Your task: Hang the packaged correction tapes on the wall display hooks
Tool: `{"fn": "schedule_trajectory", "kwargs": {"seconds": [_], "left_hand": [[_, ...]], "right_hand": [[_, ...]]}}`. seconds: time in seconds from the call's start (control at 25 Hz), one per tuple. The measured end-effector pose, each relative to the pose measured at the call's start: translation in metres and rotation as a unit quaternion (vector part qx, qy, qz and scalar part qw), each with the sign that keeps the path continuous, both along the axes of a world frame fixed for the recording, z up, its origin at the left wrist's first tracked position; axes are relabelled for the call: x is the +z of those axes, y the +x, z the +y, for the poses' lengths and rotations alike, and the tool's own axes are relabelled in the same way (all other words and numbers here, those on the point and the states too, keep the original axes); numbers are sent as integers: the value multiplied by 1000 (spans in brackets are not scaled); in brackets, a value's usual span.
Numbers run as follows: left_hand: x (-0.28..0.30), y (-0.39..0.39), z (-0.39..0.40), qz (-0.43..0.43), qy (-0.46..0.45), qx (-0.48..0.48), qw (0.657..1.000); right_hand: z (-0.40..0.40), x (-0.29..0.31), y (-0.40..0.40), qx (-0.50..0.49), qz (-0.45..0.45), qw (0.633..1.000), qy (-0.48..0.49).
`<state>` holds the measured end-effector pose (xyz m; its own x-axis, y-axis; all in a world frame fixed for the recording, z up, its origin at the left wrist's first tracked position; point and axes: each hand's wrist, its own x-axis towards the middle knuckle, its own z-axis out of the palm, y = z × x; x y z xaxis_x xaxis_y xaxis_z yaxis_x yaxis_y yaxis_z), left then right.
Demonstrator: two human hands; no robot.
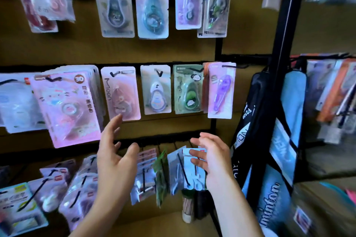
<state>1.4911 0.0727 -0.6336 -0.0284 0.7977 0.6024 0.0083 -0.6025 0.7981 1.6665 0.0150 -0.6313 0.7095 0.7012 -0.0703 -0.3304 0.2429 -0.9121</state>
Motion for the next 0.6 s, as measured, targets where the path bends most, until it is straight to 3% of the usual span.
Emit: {"fn": "schedule_trajectory", "kwargs": {"seconds": [0.28, 0.6], "left_hand": [[-9, 29, -11, -8, -32, -29, 999], [-13, -26, -18, -37, -74, 30, 996]], "right_hand": [[-16, -2, 22, -10, 20, 1000, -3], [-11, -8, -10, 25, -31, 999, -18]]}}
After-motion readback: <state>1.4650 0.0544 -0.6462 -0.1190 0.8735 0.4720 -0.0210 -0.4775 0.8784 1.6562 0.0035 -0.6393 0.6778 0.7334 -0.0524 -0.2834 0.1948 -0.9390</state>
